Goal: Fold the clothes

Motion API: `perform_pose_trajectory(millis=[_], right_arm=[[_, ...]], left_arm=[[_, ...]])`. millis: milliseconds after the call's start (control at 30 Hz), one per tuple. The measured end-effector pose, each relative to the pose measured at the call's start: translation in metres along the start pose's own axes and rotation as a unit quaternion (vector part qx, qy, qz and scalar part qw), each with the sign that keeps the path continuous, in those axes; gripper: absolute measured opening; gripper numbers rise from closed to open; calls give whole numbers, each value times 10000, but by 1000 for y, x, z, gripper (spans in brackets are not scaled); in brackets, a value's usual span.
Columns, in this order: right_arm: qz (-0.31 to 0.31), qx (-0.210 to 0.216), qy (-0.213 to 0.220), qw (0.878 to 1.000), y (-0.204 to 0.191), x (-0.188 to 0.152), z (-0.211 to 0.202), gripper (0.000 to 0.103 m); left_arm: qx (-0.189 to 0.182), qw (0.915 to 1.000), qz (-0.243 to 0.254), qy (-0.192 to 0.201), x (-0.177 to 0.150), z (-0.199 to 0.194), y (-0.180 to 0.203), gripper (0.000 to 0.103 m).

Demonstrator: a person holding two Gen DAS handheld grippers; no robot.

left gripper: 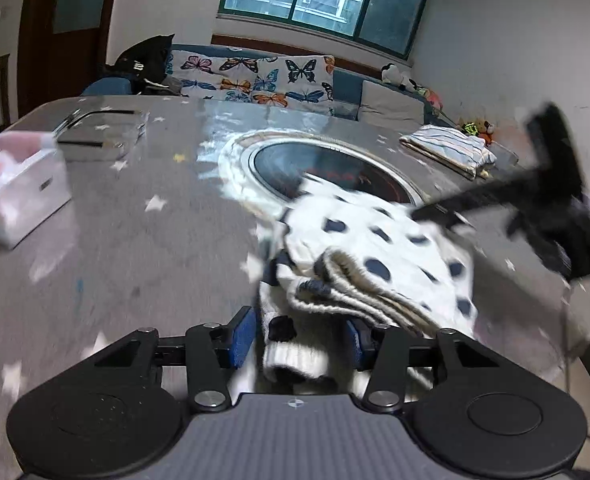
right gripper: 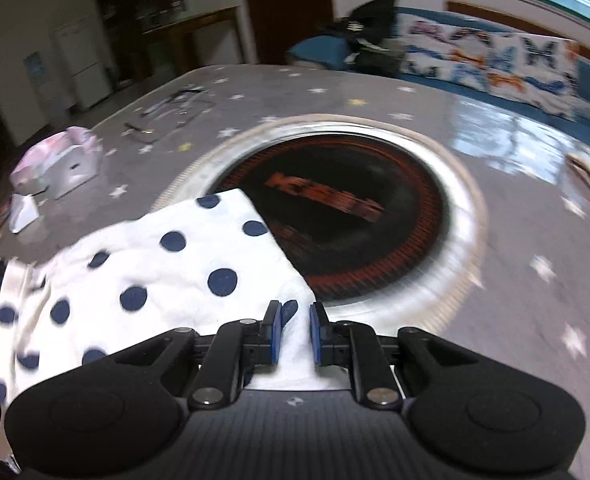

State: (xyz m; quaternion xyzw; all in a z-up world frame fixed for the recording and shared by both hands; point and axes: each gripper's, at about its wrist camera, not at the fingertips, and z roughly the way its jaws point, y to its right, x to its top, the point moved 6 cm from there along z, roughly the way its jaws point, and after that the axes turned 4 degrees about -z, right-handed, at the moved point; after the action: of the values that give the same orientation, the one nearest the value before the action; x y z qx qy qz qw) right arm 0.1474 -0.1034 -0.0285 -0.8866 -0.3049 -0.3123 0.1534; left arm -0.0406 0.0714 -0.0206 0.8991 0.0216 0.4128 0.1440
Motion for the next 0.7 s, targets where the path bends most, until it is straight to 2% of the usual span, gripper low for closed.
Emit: perform_pose_trajectory(millis=[167,333,433,533,700], right_arm=[[394,-415,132,9983,12,-27,-30,13],[852,-683,179,9939,22,-57,-53,13],[808,-858,279,9926,21,-66,-65,14],[561,-855,429,9938,14,-59,-76,16],[2,-441,659,9969,-12,-33,-73,20]], left_arm=[[-155,9988,464,-87,25,37,8,45],[-443,9964,688,-200,41,61,11,46],[-375,9974,569,-253,45,64,0,47],[-287,9987,376,-180,45,54,-10,49],[-83,9999,-126,76,42,27,-26,51]])
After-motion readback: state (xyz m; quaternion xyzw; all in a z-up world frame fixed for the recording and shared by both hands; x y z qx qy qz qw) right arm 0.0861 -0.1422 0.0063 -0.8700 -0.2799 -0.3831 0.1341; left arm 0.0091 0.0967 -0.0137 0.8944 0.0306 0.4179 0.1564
